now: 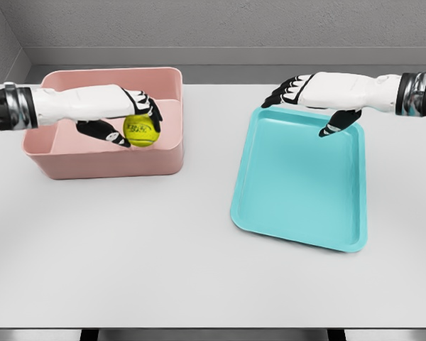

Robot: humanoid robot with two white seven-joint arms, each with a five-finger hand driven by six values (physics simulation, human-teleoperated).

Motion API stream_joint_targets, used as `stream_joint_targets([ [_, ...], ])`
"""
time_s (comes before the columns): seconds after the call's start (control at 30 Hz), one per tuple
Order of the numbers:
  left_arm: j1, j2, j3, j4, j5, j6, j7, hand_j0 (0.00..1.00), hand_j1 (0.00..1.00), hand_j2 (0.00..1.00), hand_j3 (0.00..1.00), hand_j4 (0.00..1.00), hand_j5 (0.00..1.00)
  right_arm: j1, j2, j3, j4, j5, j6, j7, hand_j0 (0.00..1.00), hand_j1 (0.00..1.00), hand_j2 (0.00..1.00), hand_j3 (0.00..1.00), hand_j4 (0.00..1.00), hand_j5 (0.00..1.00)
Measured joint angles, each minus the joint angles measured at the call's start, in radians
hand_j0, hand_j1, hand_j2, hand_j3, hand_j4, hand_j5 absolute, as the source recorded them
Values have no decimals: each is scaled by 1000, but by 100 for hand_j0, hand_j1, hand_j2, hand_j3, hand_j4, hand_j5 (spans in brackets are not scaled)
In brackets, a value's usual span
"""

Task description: Put the tennis from the blue tray into the pink basket with both arms

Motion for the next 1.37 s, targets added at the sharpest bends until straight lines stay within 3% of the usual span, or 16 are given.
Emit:
stream_joint_targets([
  [0.27, -29, -45, -2, 117, -9, 0, 0, 40, 40, 40, 40, 40, 40, 0, 0, 0, -1, 0, 0, 0, 100, 100, 100, 100, 100, 100],
  [0.53, -69, -118, -4, 297, -22, -1, 0, 40, 40, 40, 40, 40, 40, -2, 0, 0, -1, 0, 0, 0, 100, 100, 100, 100, 100, 100],
  [0.6, -69, -129, -3, 332, -32, -1, 1, 49, 49, 49, 49, 49, 49, -3, 0, 0, 0, 0, 0, 0, 100, 100, 100, 100, 100, 100],
  [0.63, -69, -132, -2, 342, -38, -1, 1, 80, 80, 80, 80, 80, 80, -5, -1, 0, 0, 0, 0, 0, 100, 100, 100, 100, 100, 100],
  [0.67, -71, -134, 0, 350, -45, -1, 3, 100, 100, 100, 100, 100, 100, -5, -1, 0, 0, 0, 0, 0, 100, 100, 100, 100, 100, 100],
  [0.9, -68, -133, 7, 358, -57, -1, 10, 100, 100, 100, 100, 100, 100, -3, -7, -13, 1, 0, 0, 1, 100, 100, 100, 100, 100, 100],
  [1.03, -52, -92, 8, 272, -44, -1, 13, 100, 100, 100, 100, 100, 100, -2, -10, -19, 5, 0, 0, 2, 100, 100, 100, 100, 100, 100],
  [1.2, 63, 79, 8, 0, 79, -1, 20, 100, 100, 100, 100, 100, 100, 6, -24, -28, 8, 0, 0, 2, 100, 100, 100, 100, 100, 100],
  [1.37, 132, 197, 24, -121, 122, -1, 20, 100, 100, 100, 100, 100, 100, 8, -41, -54, 9, 0, 0, 1, 100, 100, 100, 100, 100, 100],
])
